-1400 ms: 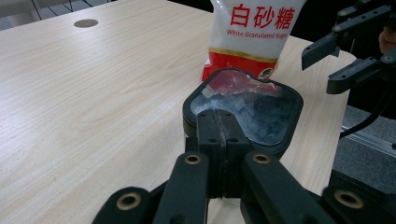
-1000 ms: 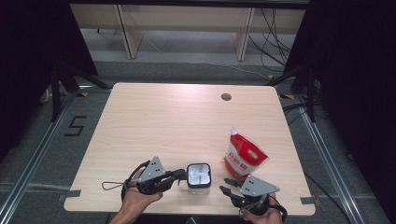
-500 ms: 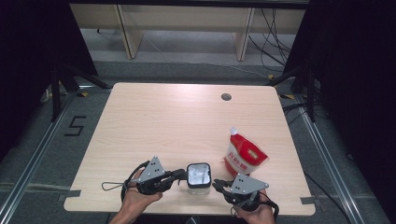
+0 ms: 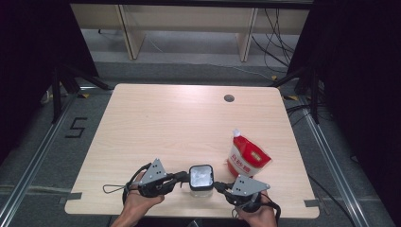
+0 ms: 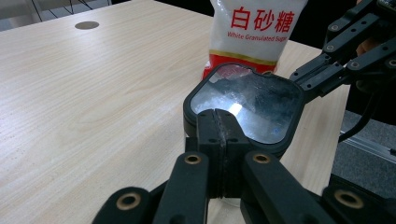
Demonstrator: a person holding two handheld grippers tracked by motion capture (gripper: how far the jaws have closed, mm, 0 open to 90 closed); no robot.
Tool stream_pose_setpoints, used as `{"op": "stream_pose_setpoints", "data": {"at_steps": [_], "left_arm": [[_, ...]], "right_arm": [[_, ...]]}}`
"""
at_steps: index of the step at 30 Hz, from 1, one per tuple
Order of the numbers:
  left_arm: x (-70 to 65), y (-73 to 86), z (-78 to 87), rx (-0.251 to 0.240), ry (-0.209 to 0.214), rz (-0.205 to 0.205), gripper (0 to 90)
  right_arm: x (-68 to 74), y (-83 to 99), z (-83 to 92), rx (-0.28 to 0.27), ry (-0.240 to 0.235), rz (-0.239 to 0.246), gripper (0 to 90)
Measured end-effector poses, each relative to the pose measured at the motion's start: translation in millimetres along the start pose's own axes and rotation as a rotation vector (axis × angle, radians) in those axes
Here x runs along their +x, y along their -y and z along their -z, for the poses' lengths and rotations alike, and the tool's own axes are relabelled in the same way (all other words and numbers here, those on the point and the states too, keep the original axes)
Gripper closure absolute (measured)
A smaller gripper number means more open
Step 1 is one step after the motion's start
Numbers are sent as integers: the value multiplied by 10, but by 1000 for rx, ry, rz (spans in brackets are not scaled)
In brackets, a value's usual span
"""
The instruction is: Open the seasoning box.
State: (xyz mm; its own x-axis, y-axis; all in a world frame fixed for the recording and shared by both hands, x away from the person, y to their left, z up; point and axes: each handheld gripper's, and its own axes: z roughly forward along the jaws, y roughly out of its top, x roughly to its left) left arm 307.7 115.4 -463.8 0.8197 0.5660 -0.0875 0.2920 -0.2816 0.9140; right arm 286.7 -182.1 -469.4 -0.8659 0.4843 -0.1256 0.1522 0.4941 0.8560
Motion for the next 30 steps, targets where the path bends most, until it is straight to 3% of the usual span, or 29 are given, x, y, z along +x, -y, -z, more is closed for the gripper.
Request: {"op": "stream_pose_setpoints", "data": {"at_steps": [8,17,19,21,24,28,30], "left_arm": [[3,0,2,1,-2,-5,873],[111,18,144,-25,28,-4,618],[132,44,179,-13,56,-53,555],[126,101,178,15,40,-68,515],[146,183,134,52,40,-79,503],[146,243,67,65,40,-62,503],[141,282,-8,91,43,-84,507]], "right_arm": [[2,-27,-12,-7,-1,6,884],[1,-56,-7,-7,7,21,885],[11,-67,-10,-14,14,20,884],[18,-76,-7,-16,24,19,884],[22,-94,-5,-22,18,24,884],[27,-120,3,-32,20,30,880],[33,-136,7,-38,24,35,880]]}}
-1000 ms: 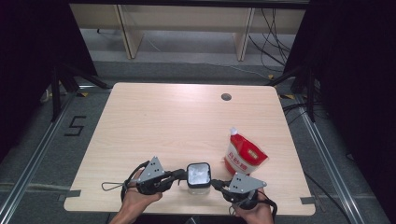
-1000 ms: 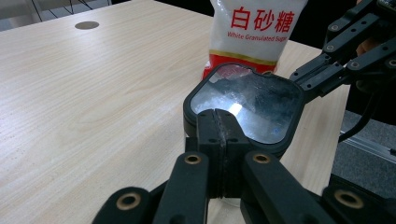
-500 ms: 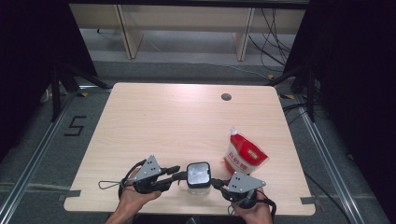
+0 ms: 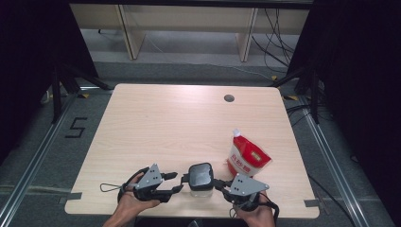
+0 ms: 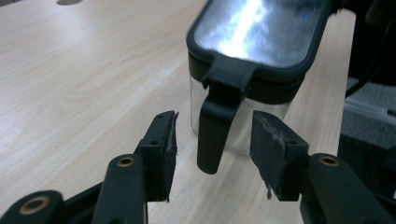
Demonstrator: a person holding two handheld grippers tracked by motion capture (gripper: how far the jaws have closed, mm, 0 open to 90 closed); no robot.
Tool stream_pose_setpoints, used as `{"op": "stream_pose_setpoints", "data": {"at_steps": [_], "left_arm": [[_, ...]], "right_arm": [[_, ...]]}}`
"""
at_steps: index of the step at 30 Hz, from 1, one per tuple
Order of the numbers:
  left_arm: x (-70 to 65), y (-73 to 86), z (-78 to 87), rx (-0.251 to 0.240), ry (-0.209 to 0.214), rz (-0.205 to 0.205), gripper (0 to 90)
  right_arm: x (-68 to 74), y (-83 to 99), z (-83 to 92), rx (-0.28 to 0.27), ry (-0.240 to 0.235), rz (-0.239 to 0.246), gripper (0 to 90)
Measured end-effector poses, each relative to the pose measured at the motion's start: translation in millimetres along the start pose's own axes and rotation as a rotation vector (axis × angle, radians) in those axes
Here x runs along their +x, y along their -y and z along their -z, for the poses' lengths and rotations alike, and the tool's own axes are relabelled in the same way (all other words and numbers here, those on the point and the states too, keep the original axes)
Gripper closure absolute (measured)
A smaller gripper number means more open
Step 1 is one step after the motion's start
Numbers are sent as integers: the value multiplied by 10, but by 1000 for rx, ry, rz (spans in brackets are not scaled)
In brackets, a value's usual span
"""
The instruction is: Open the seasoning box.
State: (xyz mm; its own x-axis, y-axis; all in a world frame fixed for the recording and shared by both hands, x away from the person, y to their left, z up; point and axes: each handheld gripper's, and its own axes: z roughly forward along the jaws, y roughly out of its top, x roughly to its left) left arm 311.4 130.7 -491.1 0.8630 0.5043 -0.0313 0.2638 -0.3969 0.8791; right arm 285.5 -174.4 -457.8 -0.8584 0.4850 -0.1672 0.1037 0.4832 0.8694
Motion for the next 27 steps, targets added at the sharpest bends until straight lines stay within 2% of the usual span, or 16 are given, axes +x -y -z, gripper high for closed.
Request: {"op": "stream_pose_setpoints", "data": {"at_steps": [4,10,14,15,16,18,21,23,26,27], "left_arm": [[15,17,-46,4,0,0,531],[46,42,-99,16,4,-31,581],[47,52,-136,28,23,-36,636],[30,50,-157,11,30,-27,655],[27,44,-157,12,31,-35,666],[21,43,-162,9,32,-35,691],[14,37,-167,14,20,-50,714],[11,41,-167,13,21,-40,723],[7,34,-161,23,14,-63,724],[7,34,-161,23,14,-63,724]], "right_arm": [[1,-19,5,-2,1,4,880],[21,-86,-10,-20,3,11,880],[35,-115,-29,-28,5,11,880],[40,-140,-35,-34,1,12,880],[43,-146,-36,-35,0,13,881],[41,-173,-41,-36,0,27,881],[55,-202,-57,-44,-3,19,881],[53,-224,-63,-47,-2,29,881],[65,-260,-76,-49,-3,26,881],[64,-273,-85,-53,-2,38,881]]}}
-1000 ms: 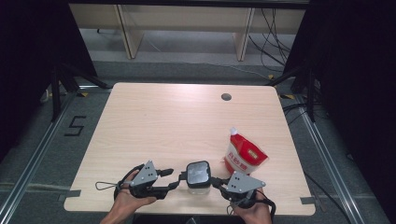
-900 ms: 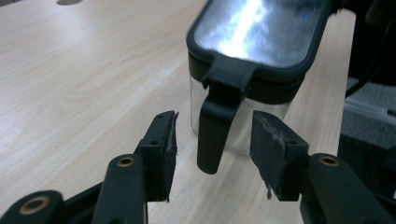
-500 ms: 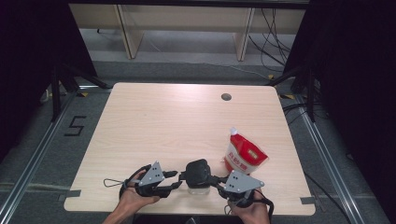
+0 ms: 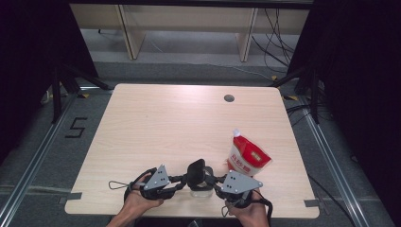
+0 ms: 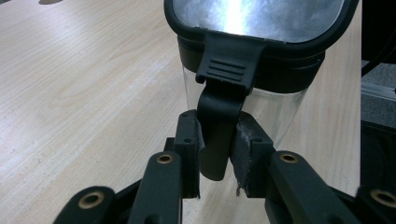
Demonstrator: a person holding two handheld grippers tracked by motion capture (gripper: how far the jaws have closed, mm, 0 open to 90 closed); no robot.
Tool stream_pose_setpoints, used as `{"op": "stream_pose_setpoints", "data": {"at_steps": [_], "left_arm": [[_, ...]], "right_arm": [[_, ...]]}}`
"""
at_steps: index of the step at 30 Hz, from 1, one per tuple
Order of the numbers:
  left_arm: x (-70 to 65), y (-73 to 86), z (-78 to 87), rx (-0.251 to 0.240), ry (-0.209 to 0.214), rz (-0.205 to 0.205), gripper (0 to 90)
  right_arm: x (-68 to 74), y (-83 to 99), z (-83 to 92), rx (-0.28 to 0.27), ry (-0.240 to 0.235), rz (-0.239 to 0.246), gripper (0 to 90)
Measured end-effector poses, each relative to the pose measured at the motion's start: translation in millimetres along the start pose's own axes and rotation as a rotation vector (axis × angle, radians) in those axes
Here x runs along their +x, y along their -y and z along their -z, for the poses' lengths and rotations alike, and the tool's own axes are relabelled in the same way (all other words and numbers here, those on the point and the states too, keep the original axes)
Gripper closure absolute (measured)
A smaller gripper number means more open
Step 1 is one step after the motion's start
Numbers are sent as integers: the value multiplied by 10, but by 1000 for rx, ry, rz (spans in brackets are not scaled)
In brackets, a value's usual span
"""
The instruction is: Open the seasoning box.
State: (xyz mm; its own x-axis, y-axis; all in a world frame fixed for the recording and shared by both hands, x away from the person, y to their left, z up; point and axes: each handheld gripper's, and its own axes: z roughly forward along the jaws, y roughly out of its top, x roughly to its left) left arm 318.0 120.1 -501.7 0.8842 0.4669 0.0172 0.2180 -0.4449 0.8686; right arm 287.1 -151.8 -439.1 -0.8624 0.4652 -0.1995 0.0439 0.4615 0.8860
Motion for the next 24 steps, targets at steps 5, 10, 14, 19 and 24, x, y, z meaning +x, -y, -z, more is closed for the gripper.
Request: {"op": "stream_pose_setpoints", "data": {"at_steps": [5,10,14,19,24], "left_arm": [[-6,-2,10,6,-2,-12,726],[-23,3,9,0,1,5,727],[-36,2,13,2,-14,4,728],[-36,1,15,7,-18,1,729],[-43,3,9,0,-18,11,731]], "right_arm": [[24,-55,-31,-5,-3,-1,881],[55,-145,-81,-14,-29,24,881],[76,-192,-118,-20,-37,29,881],[106,-257,-168,-24,-51,36,881],[129,-296,-222,-29,-62,40,881]]}}
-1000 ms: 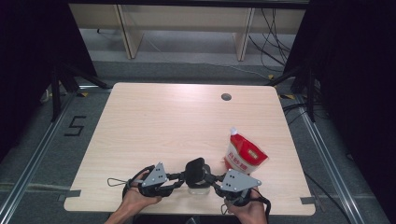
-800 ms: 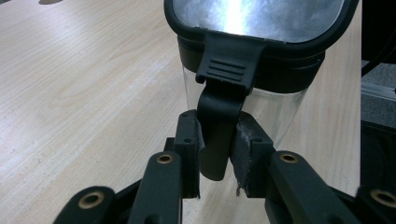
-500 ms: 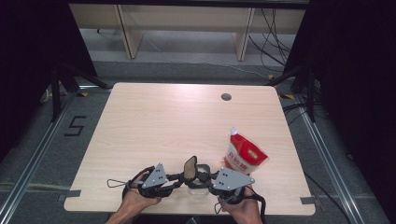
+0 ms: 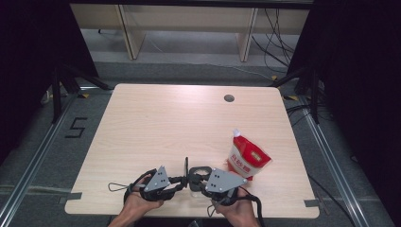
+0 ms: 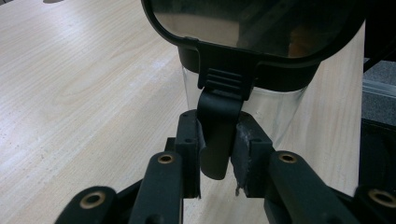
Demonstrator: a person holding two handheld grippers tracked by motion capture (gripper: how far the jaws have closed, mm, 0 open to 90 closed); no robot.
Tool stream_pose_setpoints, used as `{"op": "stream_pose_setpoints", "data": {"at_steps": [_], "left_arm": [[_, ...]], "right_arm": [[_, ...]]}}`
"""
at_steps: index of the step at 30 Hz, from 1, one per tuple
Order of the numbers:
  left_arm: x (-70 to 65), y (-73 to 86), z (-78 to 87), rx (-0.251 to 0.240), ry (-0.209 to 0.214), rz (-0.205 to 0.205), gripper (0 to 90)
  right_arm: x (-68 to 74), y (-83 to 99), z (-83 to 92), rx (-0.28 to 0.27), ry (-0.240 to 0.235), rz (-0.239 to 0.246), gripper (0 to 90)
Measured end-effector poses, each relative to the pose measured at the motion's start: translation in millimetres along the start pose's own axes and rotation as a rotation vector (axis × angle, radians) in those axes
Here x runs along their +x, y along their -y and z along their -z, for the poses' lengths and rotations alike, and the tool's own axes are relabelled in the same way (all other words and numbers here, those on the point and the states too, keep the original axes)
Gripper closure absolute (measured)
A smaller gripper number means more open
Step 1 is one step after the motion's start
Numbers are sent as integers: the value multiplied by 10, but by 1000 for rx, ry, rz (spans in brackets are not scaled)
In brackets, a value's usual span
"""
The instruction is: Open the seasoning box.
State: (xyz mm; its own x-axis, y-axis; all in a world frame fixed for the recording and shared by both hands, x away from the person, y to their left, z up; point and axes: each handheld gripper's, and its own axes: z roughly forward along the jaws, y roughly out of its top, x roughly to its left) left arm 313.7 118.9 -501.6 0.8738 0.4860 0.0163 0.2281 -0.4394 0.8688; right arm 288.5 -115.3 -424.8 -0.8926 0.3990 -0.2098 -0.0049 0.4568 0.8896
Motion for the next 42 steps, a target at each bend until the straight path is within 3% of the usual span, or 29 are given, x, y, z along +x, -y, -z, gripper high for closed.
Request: {"op": "stream_pose_setpoints", "data": {"at_steps": [7,15,22,29,42], "left_arm": [[-3,-6,8,13,-12,-5,732],[-32,-14,10,13,-18,15,733],[-35,-22,13,21,-28,2,733],[-37,-26,12,28,-32,0,735],[-44,-23,2,12,-33,17,735]], "right_arm": [[21,-37,-51,2,-3,14,881],[42,-63,-96,3,-19,19,881],[61,-67,-101,9,-26,5,881],[67,-79,-128,8,-33,22,881],[68,-82,-144,9,-33,22,867]]}}
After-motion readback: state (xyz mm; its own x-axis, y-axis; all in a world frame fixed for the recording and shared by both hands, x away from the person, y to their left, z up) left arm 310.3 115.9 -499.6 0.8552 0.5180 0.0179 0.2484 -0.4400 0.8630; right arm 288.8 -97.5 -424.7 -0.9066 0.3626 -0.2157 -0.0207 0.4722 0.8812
